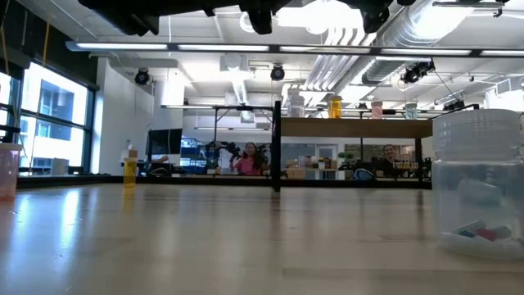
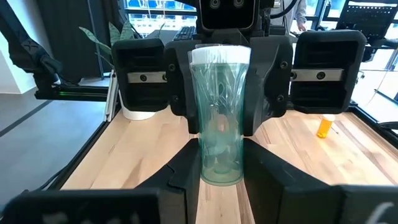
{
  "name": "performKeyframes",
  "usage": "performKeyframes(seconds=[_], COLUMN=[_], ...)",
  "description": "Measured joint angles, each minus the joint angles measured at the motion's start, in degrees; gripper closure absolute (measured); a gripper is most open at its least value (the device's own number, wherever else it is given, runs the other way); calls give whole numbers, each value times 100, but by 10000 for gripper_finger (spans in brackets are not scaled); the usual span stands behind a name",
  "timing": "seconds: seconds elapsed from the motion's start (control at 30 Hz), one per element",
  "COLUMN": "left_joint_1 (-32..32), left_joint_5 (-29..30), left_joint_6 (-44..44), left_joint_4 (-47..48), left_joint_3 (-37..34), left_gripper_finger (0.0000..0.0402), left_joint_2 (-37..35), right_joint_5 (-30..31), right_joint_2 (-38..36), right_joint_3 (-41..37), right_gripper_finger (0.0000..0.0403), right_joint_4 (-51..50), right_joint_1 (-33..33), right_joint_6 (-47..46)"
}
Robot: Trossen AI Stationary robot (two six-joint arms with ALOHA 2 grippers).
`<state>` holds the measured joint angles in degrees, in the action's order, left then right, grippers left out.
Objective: Pick and place medicine bottles onto shelf by color
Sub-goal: Put the left blue pill bottle on the shelf aligned with the other blue pill bottle
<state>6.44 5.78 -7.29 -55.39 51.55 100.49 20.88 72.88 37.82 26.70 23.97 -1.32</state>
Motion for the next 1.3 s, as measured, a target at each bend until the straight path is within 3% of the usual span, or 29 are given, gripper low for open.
performKeyframes(seconds=[0.17, 0.4, 0.57, 0.83, 0.97, 1.2, 1.3], left_joint_1=[-2, -2, -2, -71, -160, -202, -159], left_joint_5=[-15, 17, 462, 1034, 1029, 1015, 935], left_joint_6=[0, -4, -212, -290, -87, 131, 231], left_joint_4=[39, 159, 448, 1104, 1925, 4364, 4638], left_joint_3=[0, -2, -2, -2, 170, 988, 1125], left_gripper_finger=[314, 314, 314, 314, 314, 314, 314], left_joint_2=[0, -11, -11, -27, -54, -85, -85], right_joint_5=[125, 275, 313, 335, 426, 898, 806], right_joint_2=[-2, -80, -541, -1434, -1684, -1702, -1635], right_joint_3=[0, -2, -7, -7, -7, -7, -7], right_gripper_finger=[302, 244, 219, 218, 217, 217, 217], right_joint_4=[-77, -442, -1505, -2986, -3333, -3156, -3147], right_joint_1=[4, 4, 4, 5, 14, 205, 278], right_joint_6=[-123, -164, -500, -1418, -1565, -897, -872])
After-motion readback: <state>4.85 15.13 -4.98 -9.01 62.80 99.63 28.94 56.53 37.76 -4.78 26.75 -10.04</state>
